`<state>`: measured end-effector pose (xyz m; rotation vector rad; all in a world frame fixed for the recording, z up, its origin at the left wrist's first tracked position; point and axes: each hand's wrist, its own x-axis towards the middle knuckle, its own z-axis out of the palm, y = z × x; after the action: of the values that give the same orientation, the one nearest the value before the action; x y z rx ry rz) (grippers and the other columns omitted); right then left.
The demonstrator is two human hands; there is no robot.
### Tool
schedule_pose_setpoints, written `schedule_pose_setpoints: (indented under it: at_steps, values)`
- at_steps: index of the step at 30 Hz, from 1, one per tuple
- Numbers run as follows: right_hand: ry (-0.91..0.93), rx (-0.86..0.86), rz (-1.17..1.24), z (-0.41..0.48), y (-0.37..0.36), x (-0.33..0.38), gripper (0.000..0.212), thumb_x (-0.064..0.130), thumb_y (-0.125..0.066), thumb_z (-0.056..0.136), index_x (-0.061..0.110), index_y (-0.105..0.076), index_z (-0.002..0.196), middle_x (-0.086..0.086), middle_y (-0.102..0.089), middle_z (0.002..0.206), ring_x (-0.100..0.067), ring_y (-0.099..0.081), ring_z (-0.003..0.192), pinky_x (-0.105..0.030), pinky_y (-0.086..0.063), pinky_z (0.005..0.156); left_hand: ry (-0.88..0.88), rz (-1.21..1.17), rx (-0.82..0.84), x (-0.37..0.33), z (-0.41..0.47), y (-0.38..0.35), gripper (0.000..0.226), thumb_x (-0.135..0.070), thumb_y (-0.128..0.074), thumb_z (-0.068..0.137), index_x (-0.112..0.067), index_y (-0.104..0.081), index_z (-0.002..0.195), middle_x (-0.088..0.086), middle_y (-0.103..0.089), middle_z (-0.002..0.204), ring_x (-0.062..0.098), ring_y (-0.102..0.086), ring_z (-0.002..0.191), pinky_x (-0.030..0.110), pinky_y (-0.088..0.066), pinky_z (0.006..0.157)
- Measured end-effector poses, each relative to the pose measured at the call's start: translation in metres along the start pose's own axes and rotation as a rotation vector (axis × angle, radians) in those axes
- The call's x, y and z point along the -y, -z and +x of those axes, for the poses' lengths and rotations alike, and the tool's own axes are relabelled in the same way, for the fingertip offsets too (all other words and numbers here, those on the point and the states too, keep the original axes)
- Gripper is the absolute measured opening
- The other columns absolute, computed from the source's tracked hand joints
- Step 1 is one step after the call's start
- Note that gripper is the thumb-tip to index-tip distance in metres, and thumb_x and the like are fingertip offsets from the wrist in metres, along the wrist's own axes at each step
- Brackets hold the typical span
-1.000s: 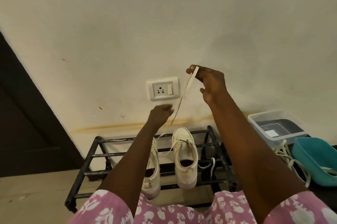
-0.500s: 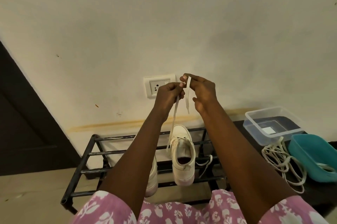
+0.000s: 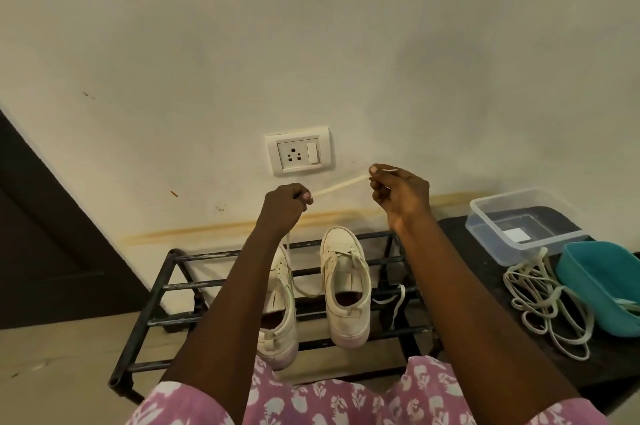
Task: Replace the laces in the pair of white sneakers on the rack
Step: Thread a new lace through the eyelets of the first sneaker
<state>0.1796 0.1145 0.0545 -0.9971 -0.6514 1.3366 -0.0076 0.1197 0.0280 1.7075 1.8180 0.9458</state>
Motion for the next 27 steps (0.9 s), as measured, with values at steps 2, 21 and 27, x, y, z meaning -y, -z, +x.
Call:
schedule_pose_setpoints:
  at_steps: [2, 21, 27]
  values:
    - [0.009, -0.007, -0.017, 0.005, 0.007, -0.008, 0.009, -0.006, -0.067, 0.08, 0.002, -0.067, 0.078, -0.006, -0.064, 0.064, -0.014, -0.058, 0.057, -0.018, -0.052, 0.053, 0.029, 0.047, 0.037, 0.01, 0.002, -0.004, 0.02, -0.005, -0.047, 0.093, -0.007, -0.067, 0.092, 0.008, -0.067, 0.092, 0.019, -0.057, 0.086, 0.014, -0.031, 0.054]
    - [-0.004, 0.056, -1.013, 0.038, 0.05, -0.093, 0.021, 0.021, -0.075, 0.079, 0.005, -0.073, 0.092, -0.011, -0.072, 0.09, -0.022, -0.066, 0.077, -0.034, -0.056, 0.073, 0.104, -0.08, 0.236, 0.045, -0.001, -0.088, 0.013, -0.02, -0.062, 0.088, -0.014, -0.073, 0.083, -0.002, -0.067, 0.071, -0.006, -0.054, 0.055, 0.007, -0.038, 0.046]
    - [-0.096, 0.338, -1.445, 0.027, 0.04, -0.097, 0.037, 0.033, -0.07, 0.079, 0.004, -0.063, 0.102, -0.005, -0.06, 0.087, -0.015, -0.055, 0.076, -0.021, -0.04, 0.055, 0.118, -0.023, 0.25, 0.047, 0.003, -0.096, 0.012, -0.019, -0.066, 0.085, -0.014, -0.076, 0.089, 0.001, -0.07, 0.071, -0.003, -0.06, 0.061, 0.001, -0.038, 0.051]
